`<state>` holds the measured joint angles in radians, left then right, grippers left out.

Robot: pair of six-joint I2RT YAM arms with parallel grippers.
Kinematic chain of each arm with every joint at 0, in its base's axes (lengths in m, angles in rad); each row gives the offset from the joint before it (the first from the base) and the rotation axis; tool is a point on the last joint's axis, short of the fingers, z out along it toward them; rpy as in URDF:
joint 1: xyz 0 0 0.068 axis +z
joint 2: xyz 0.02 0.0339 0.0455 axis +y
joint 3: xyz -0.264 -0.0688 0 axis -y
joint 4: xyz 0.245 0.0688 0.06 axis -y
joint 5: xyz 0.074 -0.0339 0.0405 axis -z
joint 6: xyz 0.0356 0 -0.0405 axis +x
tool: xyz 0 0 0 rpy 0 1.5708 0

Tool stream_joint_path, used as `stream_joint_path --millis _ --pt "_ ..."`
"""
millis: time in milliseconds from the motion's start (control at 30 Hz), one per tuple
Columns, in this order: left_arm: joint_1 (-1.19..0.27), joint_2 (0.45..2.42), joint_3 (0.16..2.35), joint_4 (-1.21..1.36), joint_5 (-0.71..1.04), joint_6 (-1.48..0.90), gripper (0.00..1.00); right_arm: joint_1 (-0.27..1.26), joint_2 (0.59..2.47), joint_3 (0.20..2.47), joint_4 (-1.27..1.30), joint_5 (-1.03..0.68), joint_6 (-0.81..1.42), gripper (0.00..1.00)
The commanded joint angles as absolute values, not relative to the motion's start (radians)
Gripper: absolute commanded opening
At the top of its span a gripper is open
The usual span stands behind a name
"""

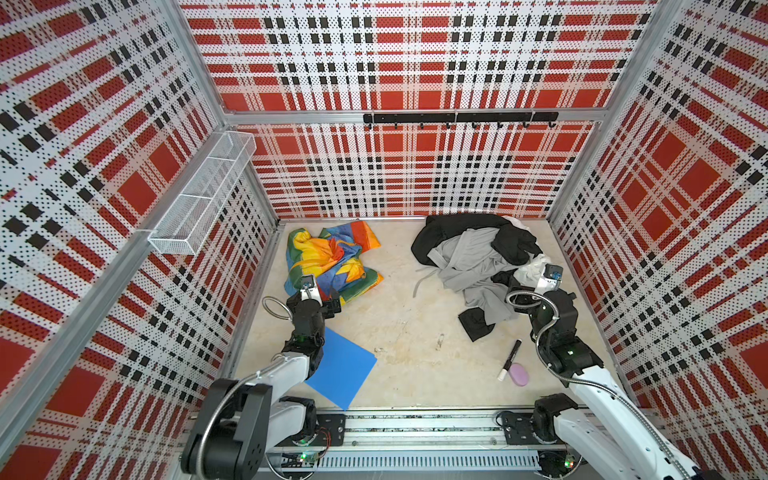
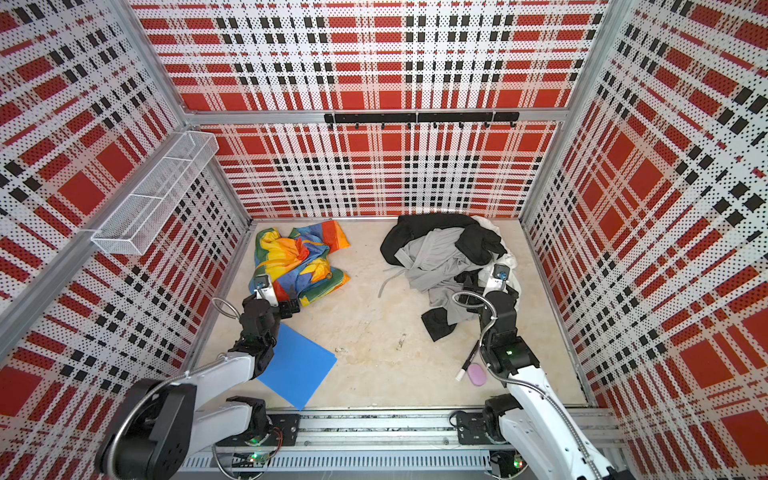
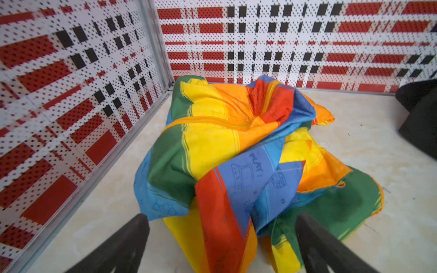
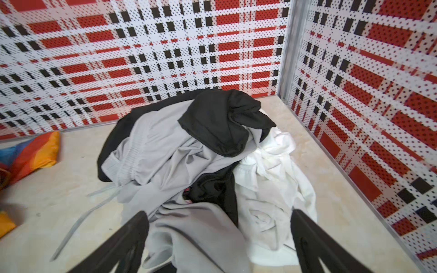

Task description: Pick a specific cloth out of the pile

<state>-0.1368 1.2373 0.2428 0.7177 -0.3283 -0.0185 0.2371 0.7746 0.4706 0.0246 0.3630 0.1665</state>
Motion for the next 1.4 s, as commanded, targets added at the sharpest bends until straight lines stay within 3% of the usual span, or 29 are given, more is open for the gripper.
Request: stream_joint_path --millis 0,333,567,1033,1167,1367 --pt "-0.134 1.329 0.234 1.000 -0.285 0.045 0.99 0.221 0.814 0.456 0.154 0.323 0.103 1.00" --pt "-0.071 1.604 0.204 1.401 -0.164 0.058 0.99 0.152 0.911 0.399 0.286 0.282 0.077 1.00" --pt "-0.027 1.571 0.300 1.155 -0.136 0.008 0.99 0.061 0.928 0.316 0.401 0.245 0.081 1.00" --pt "-0.011 1.574 0.302 1.157 -0.110 -0.011 0.99 -0.021 1.126 0.193 0.850 0.227 0.063 1.00" --pt "-0.004 1.571 0.290 1.174 0.006 0.018 0.99 -0.023 1.194 0.167 0.989 0.224 0.045 1.00" --pt "-0.004 1.571 0.279 1.201 0.025 0.025 0.99 -0.023 1.345 0.143 1.234 0.212 0.033 1.00"
